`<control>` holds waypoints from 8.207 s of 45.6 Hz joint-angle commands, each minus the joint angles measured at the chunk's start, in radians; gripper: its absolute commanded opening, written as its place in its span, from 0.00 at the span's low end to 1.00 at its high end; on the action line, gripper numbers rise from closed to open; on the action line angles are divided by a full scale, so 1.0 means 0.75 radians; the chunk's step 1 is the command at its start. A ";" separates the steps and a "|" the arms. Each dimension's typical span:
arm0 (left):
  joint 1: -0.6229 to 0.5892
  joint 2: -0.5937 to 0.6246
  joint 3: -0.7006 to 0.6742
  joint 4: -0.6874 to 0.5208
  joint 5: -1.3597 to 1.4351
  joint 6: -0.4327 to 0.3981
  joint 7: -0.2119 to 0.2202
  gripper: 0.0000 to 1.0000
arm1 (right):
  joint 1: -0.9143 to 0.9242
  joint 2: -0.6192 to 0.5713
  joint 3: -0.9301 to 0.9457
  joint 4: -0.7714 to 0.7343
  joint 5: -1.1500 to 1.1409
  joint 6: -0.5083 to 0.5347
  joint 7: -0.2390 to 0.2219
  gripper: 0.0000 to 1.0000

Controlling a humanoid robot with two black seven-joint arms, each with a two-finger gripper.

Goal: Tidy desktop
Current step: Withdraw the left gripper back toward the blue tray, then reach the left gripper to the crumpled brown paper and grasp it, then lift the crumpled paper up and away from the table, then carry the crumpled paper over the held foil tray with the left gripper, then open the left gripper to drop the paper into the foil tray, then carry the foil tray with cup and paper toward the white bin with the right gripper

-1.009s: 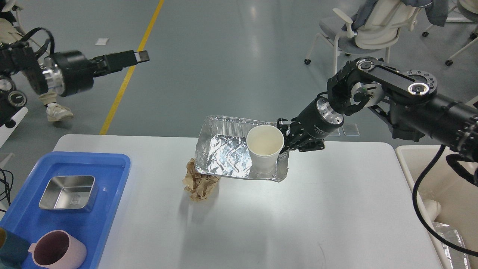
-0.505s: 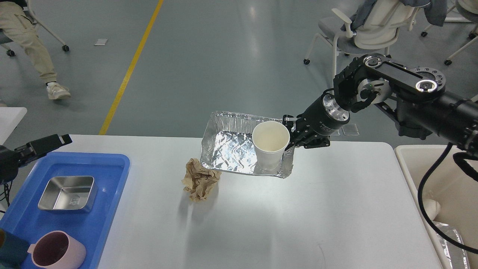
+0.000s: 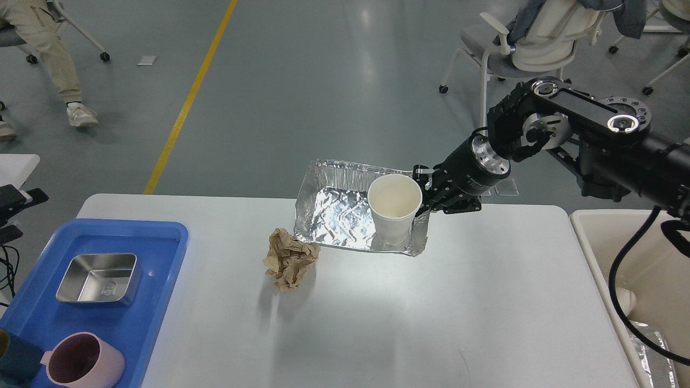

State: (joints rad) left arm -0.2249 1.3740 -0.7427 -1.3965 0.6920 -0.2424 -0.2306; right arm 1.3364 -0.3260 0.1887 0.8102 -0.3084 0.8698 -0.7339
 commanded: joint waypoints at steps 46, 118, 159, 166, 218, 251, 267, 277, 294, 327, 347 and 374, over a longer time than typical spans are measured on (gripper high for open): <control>-0.974 -0.842 0.710 0.295 2.092 0.027 -0.190 0.97 | -0.005 0.003 0.035 0.032 0.000 -0.006 0.001 0.00; -0.784 -1.634 1.025 1.234 1.810 0.648 -0.226 0.04 | -0.039 -0.046 0.033 0.067 0.000 0.000 0.001 0.00; -0.737 -1.100 1.009 0.962 1.325 0.695 -0.378 0.00 | -0.047 -0.030 0.035 0.065 0.000 -0.008 -0.001 0.00; -0.700 -0.875 1.009 0.699 1.284 0.677 -0.378 0.01 | -0.048 -0.024 0.037 0.065 -0.006 -0.008 -0.001 0.00; -0.696 0.172 0.559 -0.085 0.583 0.268 -0.472 0.04 | -0.027 -0.017 0.055 0.073 -0.010 -0.008 -0.001 0.00; -1.345 -0.470 0.432 -0.020 1.529 -0.415 -0.414 0.05 | -0.003 -0.007 0.069 0.079 -0.010 -0.010 -0.001 0.00; -1.480 -0.727 0.434 -0.016 1.712 -0.556 -0.414 0.05 | 0.000 -0.009 0.069 0.094 -0.010 -0.010 -0.001 0.00; -1.533 -0.838 0.434 -0.016 1.755 -0.642 -0.414 0.05 | -0.003 -0.007 0.080 0.106 -0.010 -0.012 -0.001 0.00; -1.535 -0.924 0.503 -0.016 1.781 -0.667 -0.368 0.25 | 0.002 -0.021 0.094 0.122 -0.010 -0.029 -0.001 0.00; -1.506 -1.041 0.414 0.040 1.589 -0.591 -0.237 0.97 | -0.003 -0.050 0.102 0.112 -0.012 -0.029 -0.001 0.00; -0.871 -0.879 -0.061 0.034 1.291 -0.227 -0.059 0.97 | -0.011 -0.073 0.102 0.075 -0.041 -0.033 -0.001 0.00; -0.150 -0.997 -0.852 0.040 0.340 -0.098 0.103 0.97 | -0.033 -0.107 0.092 0.000 -0.074 -0.049 -0.001 0.00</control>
State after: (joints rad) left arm -0.3895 0.6623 -1.3030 -1.3678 1.0636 -0.3363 -0.1536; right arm 1.3118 -0.4075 0.2601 0.8252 -0.3612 0.8336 -0.7347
